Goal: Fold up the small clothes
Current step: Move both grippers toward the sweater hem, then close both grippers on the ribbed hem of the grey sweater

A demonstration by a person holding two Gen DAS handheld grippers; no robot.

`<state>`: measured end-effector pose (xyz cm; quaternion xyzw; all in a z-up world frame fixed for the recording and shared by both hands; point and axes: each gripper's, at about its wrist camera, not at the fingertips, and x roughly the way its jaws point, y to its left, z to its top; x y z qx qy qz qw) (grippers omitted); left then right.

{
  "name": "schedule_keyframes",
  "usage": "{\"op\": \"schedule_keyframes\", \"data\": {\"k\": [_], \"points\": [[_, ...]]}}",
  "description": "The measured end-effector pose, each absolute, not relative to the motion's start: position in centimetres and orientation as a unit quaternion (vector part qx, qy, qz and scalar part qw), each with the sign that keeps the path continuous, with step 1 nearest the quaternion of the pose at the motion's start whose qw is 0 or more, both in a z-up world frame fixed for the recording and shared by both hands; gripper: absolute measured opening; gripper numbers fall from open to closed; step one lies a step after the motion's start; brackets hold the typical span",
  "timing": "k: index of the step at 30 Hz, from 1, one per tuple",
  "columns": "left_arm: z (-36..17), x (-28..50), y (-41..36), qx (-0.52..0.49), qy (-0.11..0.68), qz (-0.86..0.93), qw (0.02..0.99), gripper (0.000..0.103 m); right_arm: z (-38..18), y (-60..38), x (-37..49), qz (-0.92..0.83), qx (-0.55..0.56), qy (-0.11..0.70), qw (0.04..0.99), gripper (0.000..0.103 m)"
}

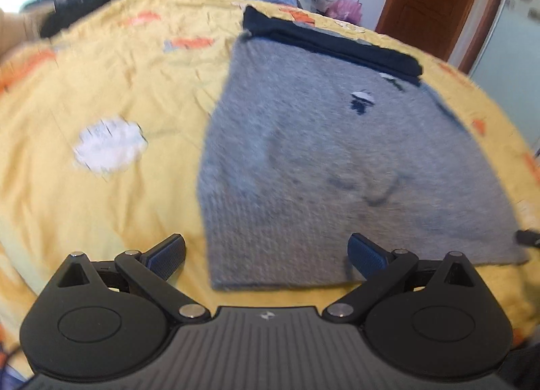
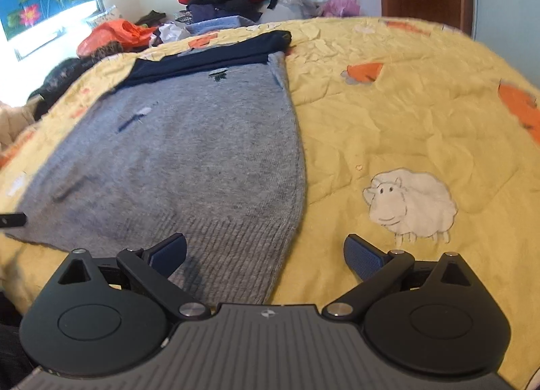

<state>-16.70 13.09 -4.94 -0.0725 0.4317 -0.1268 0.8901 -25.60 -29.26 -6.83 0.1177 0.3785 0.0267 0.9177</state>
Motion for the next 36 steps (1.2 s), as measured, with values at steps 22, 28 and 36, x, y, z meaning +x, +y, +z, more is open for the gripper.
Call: {"op": "schedule_keyframes", "data": {"k": [22,28,36], "points": [[-4.9,-14.0,15.4,-0.174,0.455,-0.120,0.865,0.029,-8.5,-34.9,-22.9,0.127,0.404,0.418,0.803,0.063],[-5.0,-13.6,14.6,-0.159,0.450,-0.138,0.868,0.036,-8.8,-35.2,-22.8,0.127,0.408,0.417,0.803,0.055],[-4.9,-12.9,14.2,-0.130,0.454,-0.129,0.872,0.011,-9.2,-34.9,-22.6,0.109,0.380,0.431,0.811,0.014]]}}
